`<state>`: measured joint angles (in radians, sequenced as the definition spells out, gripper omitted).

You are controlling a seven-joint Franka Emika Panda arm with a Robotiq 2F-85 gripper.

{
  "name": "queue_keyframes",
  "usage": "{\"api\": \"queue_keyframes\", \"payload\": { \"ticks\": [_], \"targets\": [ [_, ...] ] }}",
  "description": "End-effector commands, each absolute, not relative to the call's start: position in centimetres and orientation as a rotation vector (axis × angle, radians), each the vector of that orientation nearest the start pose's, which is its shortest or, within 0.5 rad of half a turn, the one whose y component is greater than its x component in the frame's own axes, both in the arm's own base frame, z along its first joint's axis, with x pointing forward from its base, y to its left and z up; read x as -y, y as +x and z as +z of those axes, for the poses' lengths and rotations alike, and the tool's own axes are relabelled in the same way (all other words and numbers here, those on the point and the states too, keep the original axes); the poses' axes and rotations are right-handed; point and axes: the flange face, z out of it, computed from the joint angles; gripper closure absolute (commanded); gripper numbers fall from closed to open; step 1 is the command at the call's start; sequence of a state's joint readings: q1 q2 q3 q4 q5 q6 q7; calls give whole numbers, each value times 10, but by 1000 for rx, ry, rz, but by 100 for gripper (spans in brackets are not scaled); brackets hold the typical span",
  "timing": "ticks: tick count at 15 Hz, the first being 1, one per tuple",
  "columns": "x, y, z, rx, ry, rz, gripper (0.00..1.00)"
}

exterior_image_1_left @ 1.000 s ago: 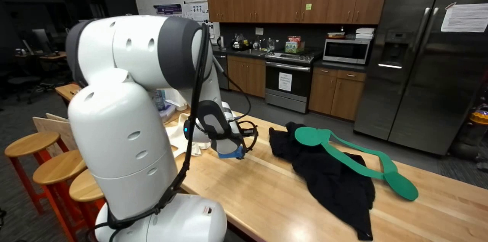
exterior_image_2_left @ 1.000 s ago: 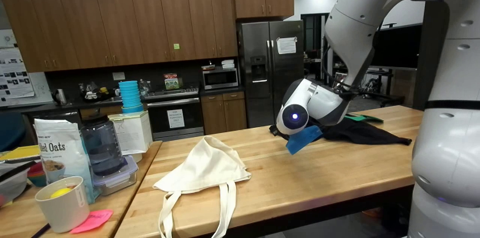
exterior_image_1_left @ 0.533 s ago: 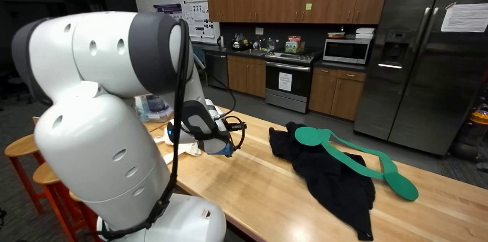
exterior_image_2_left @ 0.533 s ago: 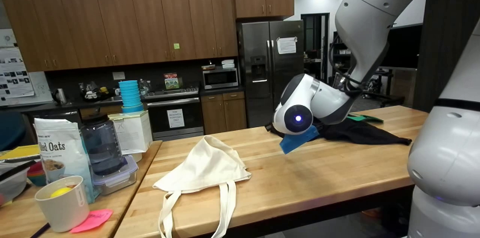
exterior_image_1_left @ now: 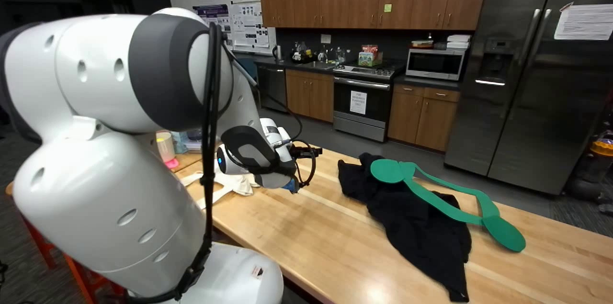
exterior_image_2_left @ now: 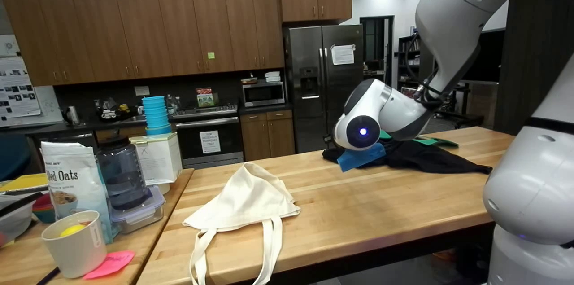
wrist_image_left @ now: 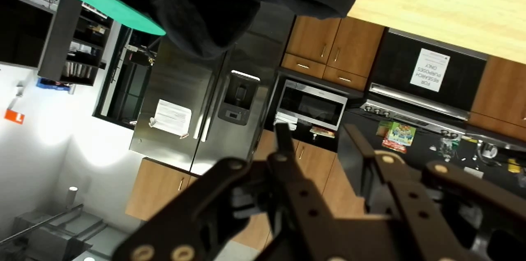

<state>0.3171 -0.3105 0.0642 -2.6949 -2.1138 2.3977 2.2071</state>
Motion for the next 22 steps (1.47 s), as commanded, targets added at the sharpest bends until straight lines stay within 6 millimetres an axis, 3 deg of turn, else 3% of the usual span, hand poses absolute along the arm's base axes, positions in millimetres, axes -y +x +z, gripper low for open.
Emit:
{"api": "queue_keyframes", "payload": {
  "ticks": [1,7,11,16,22],
  "targets": [
    [-120,386,341,-103,-2811,-2038,38],
    [-39,412,382,-645,-2669,-2100,2],
    [-9,430,417,-954,-2510,-2116,0],
    [13,447,452,-1275,-2343,-1988,0],
    [68,462,485,-1532,-2095,-1888,0]
  ]
}}
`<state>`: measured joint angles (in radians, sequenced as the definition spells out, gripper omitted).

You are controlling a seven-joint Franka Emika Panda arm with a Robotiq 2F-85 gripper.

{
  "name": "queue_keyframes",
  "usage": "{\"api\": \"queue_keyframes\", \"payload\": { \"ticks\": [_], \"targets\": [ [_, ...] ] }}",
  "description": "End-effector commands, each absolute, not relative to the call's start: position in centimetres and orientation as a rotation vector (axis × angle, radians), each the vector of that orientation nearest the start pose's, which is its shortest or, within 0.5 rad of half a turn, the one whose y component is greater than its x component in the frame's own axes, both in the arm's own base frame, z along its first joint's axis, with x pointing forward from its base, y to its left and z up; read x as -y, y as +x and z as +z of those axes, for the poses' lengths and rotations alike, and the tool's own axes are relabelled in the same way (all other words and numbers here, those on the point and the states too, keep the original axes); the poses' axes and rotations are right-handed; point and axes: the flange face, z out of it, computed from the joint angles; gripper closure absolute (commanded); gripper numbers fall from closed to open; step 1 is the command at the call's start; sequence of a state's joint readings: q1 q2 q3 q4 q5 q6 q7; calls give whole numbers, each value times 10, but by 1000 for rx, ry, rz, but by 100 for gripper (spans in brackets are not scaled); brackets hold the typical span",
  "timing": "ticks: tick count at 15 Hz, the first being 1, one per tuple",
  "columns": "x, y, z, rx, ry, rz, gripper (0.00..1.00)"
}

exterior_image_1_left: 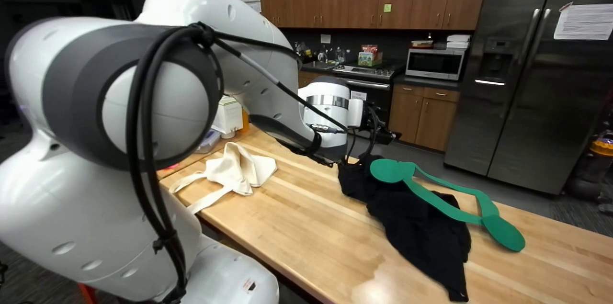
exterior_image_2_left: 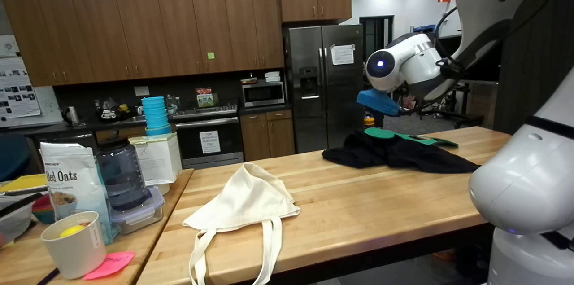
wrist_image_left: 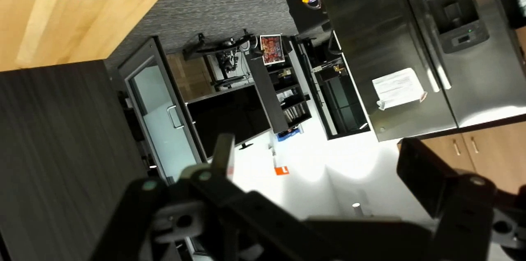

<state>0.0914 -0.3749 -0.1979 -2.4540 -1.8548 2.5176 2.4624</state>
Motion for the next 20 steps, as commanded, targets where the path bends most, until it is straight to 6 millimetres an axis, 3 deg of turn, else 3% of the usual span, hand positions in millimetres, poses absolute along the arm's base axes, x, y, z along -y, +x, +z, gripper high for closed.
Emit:
{"api": "queue_keyframes", "payload": {
  "ticks": [1,4,5,8,11,13,15,16,18,20],
  "targets": [
    [77,468,488,-1544,-2050,-1868,0],
    [88,482,497,-1555,-1921,-1799,0],
    [86,483,535,-1548,-1890,-1776,0],
    [78,502,572,-1483,-1809,-1693,0],
    [64,513,594,-1364,-1765,-1567,0],
    [60,517,582,-1287,-1817,-1504,0],
    [64,519,552,-1231,-1933,-1482,0],
    [59,511,570,-1274,-1866,-1503,0],
    [62,516,550,-1260,-1926,-1481,0],
    [61,519,544,-1260,-1941,-1475,0]
  ]
}}
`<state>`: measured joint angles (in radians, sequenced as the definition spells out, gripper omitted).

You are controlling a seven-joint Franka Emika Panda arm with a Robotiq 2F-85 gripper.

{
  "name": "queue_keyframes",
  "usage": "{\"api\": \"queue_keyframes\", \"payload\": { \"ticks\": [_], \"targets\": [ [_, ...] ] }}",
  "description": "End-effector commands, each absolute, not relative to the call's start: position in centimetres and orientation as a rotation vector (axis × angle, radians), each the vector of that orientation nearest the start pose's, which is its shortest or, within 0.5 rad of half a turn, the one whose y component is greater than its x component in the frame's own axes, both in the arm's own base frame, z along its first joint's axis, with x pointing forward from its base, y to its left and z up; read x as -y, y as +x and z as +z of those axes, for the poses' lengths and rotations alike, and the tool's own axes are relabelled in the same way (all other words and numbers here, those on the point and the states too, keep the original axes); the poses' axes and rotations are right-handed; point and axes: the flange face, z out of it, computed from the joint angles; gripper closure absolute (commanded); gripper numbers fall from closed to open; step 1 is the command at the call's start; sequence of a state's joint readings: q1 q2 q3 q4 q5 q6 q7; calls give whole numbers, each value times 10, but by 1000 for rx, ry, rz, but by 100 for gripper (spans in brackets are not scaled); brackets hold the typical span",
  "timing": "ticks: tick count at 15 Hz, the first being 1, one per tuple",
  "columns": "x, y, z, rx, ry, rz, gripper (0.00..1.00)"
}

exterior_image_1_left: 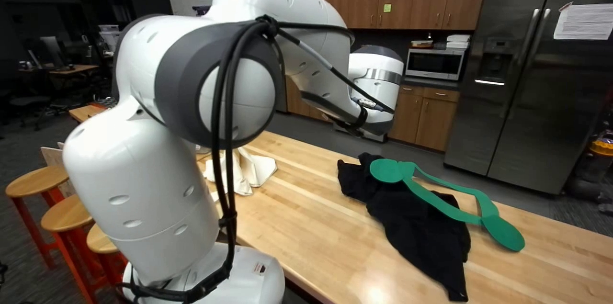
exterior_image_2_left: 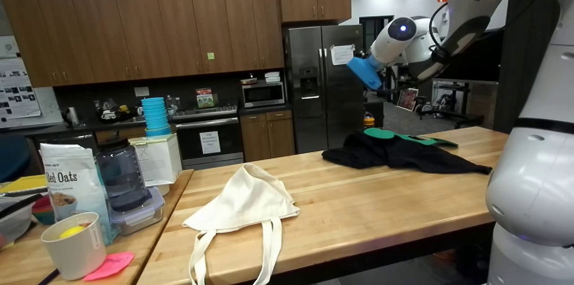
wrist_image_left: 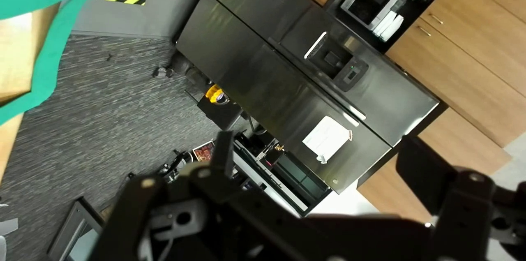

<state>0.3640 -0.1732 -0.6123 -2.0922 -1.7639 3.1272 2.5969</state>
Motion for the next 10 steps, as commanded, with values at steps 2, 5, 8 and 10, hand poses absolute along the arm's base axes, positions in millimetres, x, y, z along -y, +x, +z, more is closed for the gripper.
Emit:
{"api": "queue_keyframes", "payload": {
  "ticks": [2,5,8,10],
  "targets": [
    [60,519,542,-1260,-1939,-1452,0],
    [53,525,518,-1286,-1954,-1354,0],
    [42,531,486,-1322,-1959,-1215,0],
    [36,535,466,-1363,-1941,-1123,0]
  ]
}}
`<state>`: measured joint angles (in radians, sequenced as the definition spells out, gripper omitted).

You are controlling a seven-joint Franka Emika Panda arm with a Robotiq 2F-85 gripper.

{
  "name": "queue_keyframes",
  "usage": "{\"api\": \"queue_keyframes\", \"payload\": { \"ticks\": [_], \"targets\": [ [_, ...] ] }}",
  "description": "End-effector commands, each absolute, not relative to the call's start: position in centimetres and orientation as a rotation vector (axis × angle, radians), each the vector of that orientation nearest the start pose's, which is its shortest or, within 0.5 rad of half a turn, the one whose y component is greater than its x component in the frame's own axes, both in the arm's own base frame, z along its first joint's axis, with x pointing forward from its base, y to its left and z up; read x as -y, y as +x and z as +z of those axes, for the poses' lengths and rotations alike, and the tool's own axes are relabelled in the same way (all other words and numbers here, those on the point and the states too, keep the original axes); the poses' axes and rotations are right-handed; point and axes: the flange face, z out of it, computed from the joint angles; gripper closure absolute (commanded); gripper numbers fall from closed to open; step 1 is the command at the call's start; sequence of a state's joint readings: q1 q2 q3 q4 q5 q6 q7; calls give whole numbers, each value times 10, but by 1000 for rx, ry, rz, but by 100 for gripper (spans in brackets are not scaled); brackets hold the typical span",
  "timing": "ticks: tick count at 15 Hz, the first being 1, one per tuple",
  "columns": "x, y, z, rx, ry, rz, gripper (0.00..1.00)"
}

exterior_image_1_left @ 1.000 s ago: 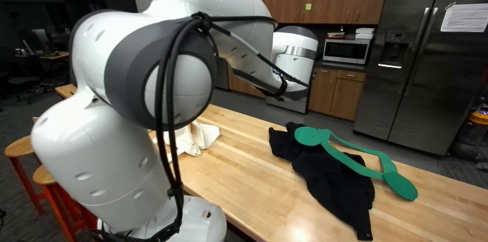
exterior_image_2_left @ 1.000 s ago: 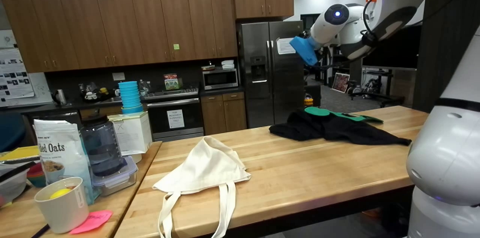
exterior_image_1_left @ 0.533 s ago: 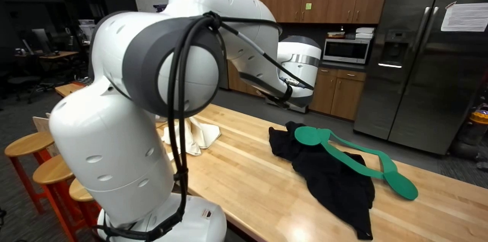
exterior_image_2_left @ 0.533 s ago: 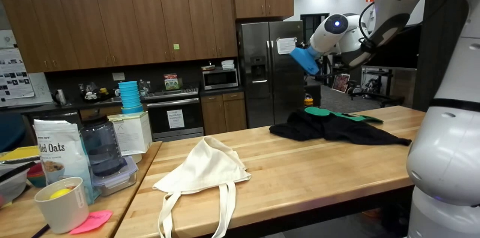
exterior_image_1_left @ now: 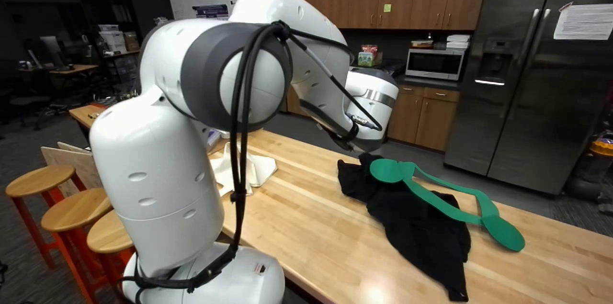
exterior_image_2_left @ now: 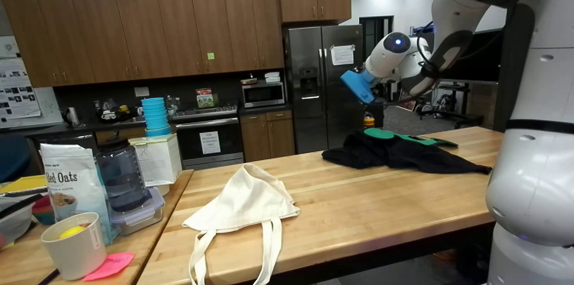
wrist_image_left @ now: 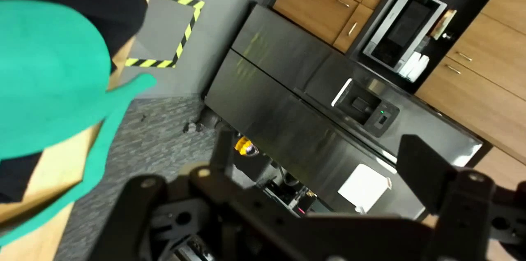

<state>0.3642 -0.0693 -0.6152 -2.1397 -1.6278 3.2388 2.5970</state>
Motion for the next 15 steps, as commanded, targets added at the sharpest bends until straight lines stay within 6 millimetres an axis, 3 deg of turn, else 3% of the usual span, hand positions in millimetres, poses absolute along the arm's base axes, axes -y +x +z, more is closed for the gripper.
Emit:
{"api": "queue_keyframes", "payload": {
  "ticks": [1,9,15],
  "targets": [
    [34,535,456,-1383,-1937,-1085,0],
    [23,538,417,-1529,-1866,-943,0],
    [28,547,394,-1658,-1850,-944,0]
  ]
}}
